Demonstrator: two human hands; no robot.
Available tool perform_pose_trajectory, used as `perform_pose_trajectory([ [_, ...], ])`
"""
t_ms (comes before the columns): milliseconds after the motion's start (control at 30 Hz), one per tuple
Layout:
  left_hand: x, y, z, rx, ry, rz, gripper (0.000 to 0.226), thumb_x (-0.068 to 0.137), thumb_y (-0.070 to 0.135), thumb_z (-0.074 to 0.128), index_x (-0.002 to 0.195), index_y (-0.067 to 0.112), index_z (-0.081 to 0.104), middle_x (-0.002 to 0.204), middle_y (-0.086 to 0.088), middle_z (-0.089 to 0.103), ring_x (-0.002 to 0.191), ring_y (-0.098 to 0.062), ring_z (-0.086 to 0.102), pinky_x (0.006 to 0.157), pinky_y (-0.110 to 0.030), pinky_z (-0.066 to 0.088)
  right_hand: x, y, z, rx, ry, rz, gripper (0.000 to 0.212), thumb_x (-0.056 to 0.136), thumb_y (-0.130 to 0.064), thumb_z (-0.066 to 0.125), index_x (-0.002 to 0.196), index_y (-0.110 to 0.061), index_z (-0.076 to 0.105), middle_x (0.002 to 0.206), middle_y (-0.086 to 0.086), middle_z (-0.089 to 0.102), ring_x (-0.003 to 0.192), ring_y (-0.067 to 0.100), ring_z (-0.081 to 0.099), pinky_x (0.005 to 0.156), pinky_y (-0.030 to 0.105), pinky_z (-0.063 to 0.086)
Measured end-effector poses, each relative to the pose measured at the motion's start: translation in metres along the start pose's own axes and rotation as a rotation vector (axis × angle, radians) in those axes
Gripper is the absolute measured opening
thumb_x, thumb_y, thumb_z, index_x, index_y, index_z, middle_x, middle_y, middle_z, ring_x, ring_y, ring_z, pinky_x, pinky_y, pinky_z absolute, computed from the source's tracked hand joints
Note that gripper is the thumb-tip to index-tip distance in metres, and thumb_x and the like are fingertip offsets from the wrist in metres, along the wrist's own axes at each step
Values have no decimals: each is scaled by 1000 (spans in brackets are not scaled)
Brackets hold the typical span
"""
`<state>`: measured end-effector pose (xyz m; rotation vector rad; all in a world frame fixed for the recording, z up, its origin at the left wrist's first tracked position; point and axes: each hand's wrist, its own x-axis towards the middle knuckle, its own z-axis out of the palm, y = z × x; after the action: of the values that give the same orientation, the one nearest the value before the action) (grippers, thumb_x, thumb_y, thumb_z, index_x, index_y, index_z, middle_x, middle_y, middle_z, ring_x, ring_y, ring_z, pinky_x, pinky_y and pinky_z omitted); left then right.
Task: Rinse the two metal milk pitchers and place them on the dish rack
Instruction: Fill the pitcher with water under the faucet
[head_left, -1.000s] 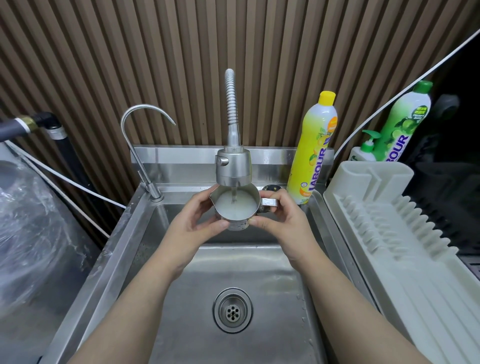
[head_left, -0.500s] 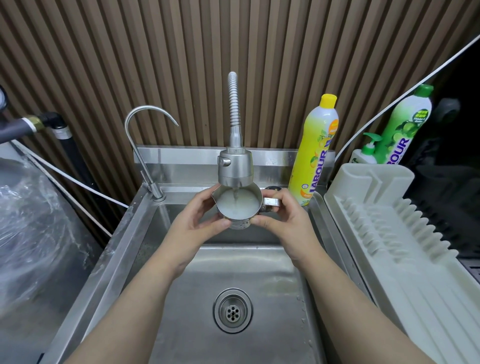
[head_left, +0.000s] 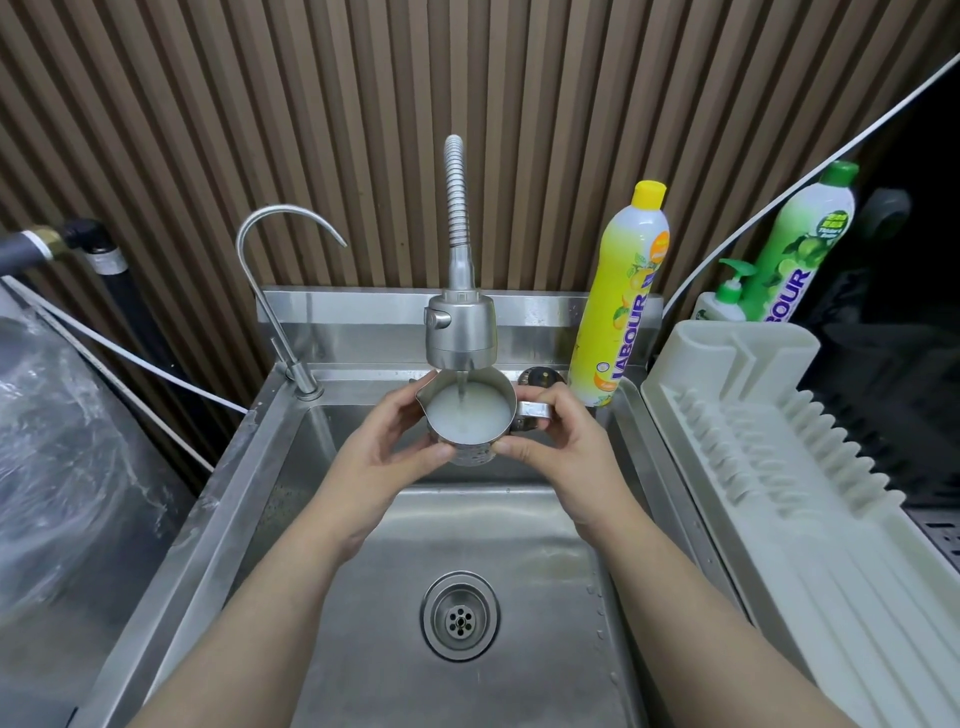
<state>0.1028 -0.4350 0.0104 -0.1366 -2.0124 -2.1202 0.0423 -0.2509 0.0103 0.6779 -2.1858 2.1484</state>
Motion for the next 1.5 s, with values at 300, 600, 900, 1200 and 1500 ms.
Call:
perform_pose_trajectory([
  [300,-2,-3,-5,-10,-8,14,59,72,3,72,122,31,57,132,10,60,128,-3,50,89,-8,46,-2,-4,6,0,5,38,40,61,-19,79,93,-38,65,90,-34,62,93,6,52,95,48,45],
  [600,-1,-2,-3,-13,9,16,61,72,3,72,121,35,57,127,16,63,126,1,50,87,-7,45,-1,-6,7,21,13,59,39,61,-15,80,90,-38,66,98,-25,68,98,18,60,96,49,49],
  [900,0,-2,-3,-6,13,15,62,72,1,74,118,39,57,122,22,65,124,4,51,87,-6,45,0,-7,6,23,17,65,40,61,-16,81,88,-43,66,95,-26,67,89,22,55,89,40,48],
  [1200,-1,-2,-5,0,1,15,61,65,19,77,120,40,58,129,18,62,128,0,49,89,-8,45,-1,-6,4,18,0,70,42,66,-7,81,94,-33,64,90,-34,64,80,2,53,80,21,43],
  [1500,-2,-3,-3,4,-1,8,60,71,6,71,121,35,57,129,14,62,127,-1,50,87,-8,46,-3,-4,2,12,-2,51,40,67,-3,79,92,-30,63,92,-36,64,78,-10,52,78,15,41],
])
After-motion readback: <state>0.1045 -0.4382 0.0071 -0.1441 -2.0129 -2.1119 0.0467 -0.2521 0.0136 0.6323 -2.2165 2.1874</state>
